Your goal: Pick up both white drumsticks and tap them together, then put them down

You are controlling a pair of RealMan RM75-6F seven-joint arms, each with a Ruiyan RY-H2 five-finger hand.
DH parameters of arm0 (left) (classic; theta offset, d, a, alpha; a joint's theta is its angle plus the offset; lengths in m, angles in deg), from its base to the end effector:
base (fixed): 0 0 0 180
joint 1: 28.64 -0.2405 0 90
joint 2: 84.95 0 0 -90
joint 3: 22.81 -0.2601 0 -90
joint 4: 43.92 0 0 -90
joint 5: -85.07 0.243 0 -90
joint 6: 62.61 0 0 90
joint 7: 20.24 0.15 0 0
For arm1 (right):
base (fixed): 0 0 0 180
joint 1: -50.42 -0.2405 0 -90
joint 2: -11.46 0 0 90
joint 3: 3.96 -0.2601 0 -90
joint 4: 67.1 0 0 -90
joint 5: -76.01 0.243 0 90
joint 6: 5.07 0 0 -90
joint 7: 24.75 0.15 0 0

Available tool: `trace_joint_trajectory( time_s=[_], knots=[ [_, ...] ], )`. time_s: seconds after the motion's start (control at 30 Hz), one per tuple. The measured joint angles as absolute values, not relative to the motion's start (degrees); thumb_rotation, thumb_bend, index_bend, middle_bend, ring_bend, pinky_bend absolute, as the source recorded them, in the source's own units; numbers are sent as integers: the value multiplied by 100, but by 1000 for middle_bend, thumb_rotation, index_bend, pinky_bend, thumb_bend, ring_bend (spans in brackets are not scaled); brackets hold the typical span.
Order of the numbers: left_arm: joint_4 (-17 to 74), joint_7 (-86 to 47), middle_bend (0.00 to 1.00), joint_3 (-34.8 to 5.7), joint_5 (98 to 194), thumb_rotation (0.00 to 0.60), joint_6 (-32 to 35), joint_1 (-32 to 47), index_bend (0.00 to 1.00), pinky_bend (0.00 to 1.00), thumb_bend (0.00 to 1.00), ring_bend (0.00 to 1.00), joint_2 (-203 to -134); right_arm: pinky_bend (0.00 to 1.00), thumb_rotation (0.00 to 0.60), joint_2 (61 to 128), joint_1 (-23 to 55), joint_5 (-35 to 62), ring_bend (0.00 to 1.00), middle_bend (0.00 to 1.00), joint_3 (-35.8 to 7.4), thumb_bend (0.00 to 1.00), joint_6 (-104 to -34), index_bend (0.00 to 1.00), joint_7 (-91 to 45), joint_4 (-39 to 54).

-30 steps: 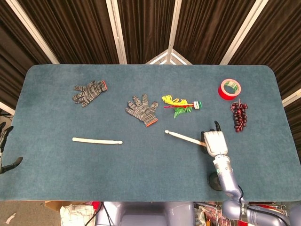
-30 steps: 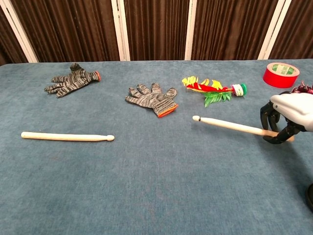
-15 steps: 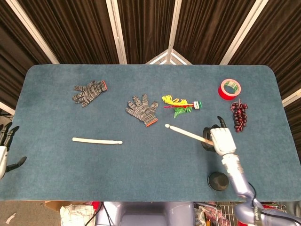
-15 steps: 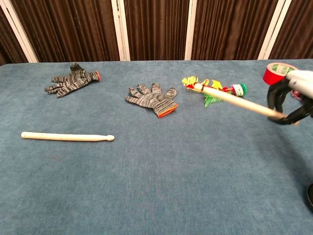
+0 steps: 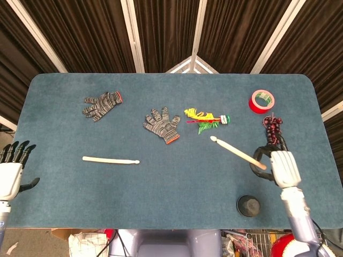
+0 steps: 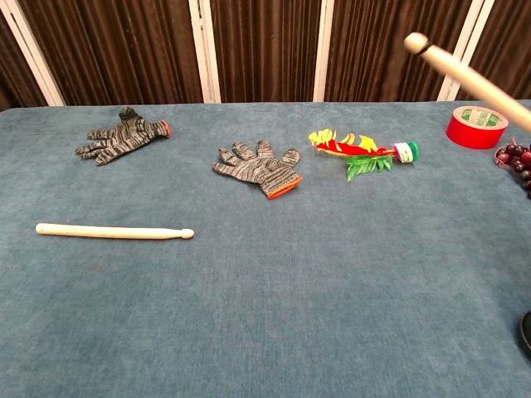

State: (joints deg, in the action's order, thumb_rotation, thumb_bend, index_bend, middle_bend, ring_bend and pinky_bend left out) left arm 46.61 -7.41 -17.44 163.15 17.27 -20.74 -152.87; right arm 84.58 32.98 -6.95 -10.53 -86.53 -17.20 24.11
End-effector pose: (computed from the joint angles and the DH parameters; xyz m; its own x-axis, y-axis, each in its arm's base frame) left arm -0.3361 0.2173 0.1126 0.5395 0.0489 0.8406 0.8379 0.0676 -0.5417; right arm -0.2644 -0.2682 0.0833 0.1238 0.0207 0.9921 -0.9760 -0.1780 0.1255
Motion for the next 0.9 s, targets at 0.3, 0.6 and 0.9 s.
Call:
trace_joint_trajectory(
  time_s=[0.3, 0.6, 0.9],
  knots=[
    [4629, -556, 179, -1662, 16234, 600, 1269, -1710, 199, 0, 250, 0, -15418, 11, 600, 8272, 3417, -968, 408, 622, -1018, 379, -8824, 676, -1621, 2427],
    [4777, 379, 230, -1493, 15871, 600, 578, -1089, 243, 0, 250, 0, -15709, 11, 600, 8386, 3050, -792, 411, 622, -1235, 379, -8273, 676, -1899, 2316],
    [4590, 1373, 295, -1367, 15251, 600, 242, -549, 334, 0, 264, 0, -16394, 11, 600, 8414, 2718, -508, 411, 622, -1556, 379, -7919, 676, -2224, 2409]
  ],
)
